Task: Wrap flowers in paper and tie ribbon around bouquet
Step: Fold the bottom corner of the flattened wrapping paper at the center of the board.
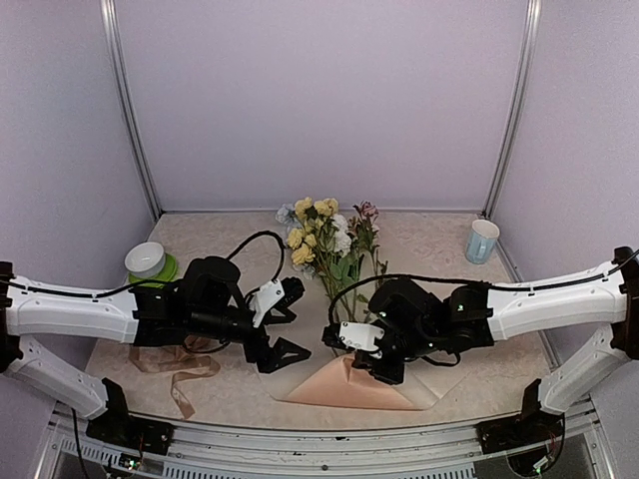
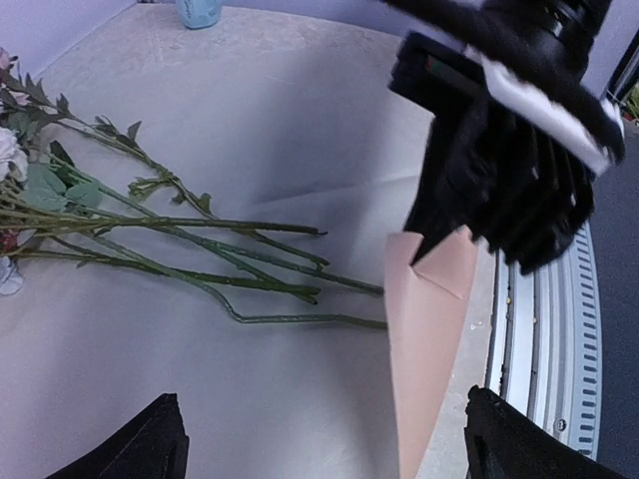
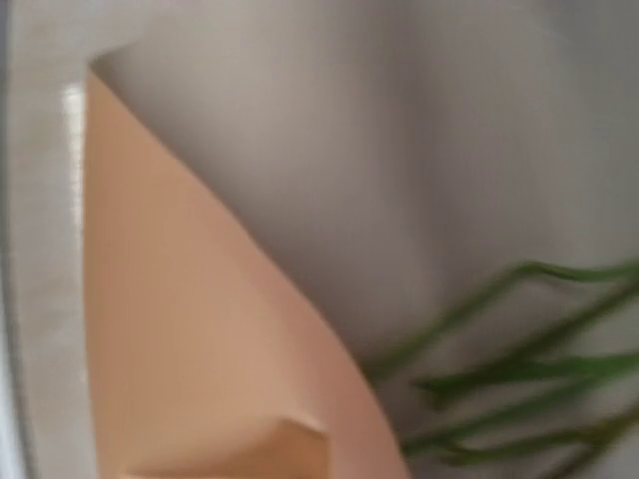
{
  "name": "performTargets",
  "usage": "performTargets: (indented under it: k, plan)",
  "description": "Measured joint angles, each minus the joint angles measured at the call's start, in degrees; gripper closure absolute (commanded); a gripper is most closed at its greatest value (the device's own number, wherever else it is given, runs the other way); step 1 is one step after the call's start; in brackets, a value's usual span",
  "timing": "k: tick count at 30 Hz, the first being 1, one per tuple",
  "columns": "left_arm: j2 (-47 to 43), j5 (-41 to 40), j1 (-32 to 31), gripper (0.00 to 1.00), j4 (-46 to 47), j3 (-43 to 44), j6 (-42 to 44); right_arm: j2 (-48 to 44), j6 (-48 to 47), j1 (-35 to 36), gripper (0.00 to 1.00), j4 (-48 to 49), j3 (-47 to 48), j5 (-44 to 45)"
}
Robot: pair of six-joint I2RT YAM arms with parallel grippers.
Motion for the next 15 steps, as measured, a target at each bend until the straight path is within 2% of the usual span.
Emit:
performTargets:
  k: [10,15]
  plan:
    - [14.47,11.34,0.74,0.03,1.22,6.03,4.87,-0.42,-5.55,-9.2,1.0,0.42,3.39,-3.76]
    - [19.32,16.74,4.92,0.08,3.15,9.31,6.23,0.92,-7.82,-12.5,1.0,-0.57,5.46,-3.89]
